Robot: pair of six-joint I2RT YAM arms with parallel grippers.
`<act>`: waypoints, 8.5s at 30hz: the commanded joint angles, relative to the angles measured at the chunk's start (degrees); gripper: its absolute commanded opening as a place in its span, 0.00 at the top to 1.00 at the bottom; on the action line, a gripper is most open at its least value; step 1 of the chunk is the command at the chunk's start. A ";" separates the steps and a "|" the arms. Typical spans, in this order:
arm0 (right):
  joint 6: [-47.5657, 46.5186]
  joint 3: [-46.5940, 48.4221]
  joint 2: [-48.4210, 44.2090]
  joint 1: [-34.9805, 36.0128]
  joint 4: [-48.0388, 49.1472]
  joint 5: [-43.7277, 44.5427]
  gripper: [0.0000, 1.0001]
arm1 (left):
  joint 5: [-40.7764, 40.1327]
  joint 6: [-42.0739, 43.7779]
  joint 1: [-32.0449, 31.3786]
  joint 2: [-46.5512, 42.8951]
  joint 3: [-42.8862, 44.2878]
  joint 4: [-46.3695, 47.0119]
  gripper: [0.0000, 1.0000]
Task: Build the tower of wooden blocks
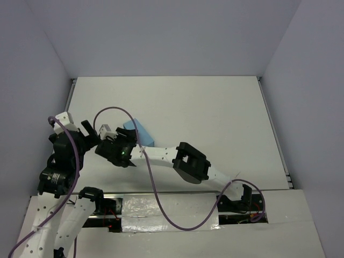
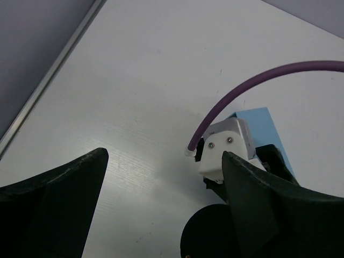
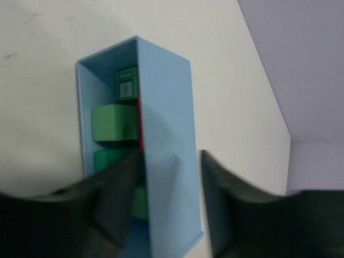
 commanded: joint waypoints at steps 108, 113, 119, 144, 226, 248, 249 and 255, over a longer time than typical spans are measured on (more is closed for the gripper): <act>32.58 -68.16 -69.64 -80.10 2.33 -67.51 0.00 | 3.89 1.25 -2.04 -0.42 0.69 2.97 0.01; 30.82 -63.91 -67.53 -78.43 -3.22 -61.24 0.00 | 3.27 1.08 -2.04 -0.77 0.69 2.62 0.00; 30.29 -63.13 -65.11 -66.65 -2.77 -57.56 0.06 | 3.45 1.16 -2.04 0.10 0.78 2.62 0.01; 18.53 -67.07 -59.70 -73.41 -0.85 -49.83 1.00 | 4.59 1.51 -2.92 1.60 0.69 2.97 0.00; 31.08 -75.33 -80.45 -43.18 19.88 -72.39 0.00 | -10.96 -41.62 35.14 22.60 4.11 -30.43 0.01; 31.79 -77.36 -76.14 -38.96 25.60 -81.81 0.00 | -11.32 -46.39 46.38 35.00 -10.02 -2.42 0.02; 31.70 -77.19 -76.14 -38.70 25.43 -81.72 0.00 | -11.23 -46.21 46.30 34.91 -10.56 -1.35 0.03; 31.44 -76.83 -75.79 -37.99 25.25 -81.46 0.00 | -9.03 -45.59 48.76 38.77 -13.55 2.79 0.14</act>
